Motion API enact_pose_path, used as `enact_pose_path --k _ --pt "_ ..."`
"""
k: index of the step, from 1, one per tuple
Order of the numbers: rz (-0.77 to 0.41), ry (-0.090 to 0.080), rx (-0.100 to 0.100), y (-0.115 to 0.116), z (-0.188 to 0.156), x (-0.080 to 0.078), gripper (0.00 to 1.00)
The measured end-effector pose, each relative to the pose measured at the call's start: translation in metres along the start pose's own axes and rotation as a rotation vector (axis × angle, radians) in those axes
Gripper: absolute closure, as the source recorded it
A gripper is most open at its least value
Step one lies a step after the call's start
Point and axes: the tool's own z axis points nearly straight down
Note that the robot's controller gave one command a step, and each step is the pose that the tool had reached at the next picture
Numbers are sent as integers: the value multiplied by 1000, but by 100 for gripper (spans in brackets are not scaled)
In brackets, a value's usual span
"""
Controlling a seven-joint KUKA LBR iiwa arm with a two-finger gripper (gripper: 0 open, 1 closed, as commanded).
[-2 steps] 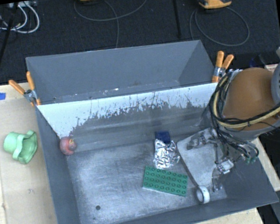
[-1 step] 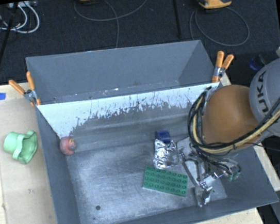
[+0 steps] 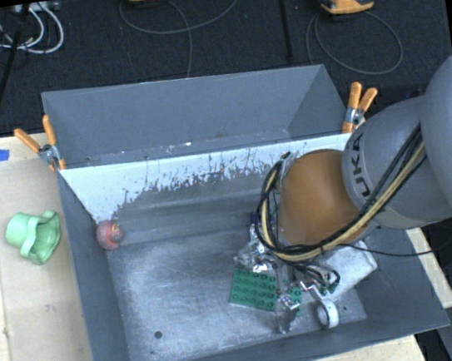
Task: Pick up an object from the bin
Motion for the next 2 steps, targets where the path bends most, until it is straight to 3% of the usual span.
enact_pose_path --k 1,2 --pt "0 -4 2 -2 -6 -1 100" --pt "0 -4 3 1 -143 -9 100"
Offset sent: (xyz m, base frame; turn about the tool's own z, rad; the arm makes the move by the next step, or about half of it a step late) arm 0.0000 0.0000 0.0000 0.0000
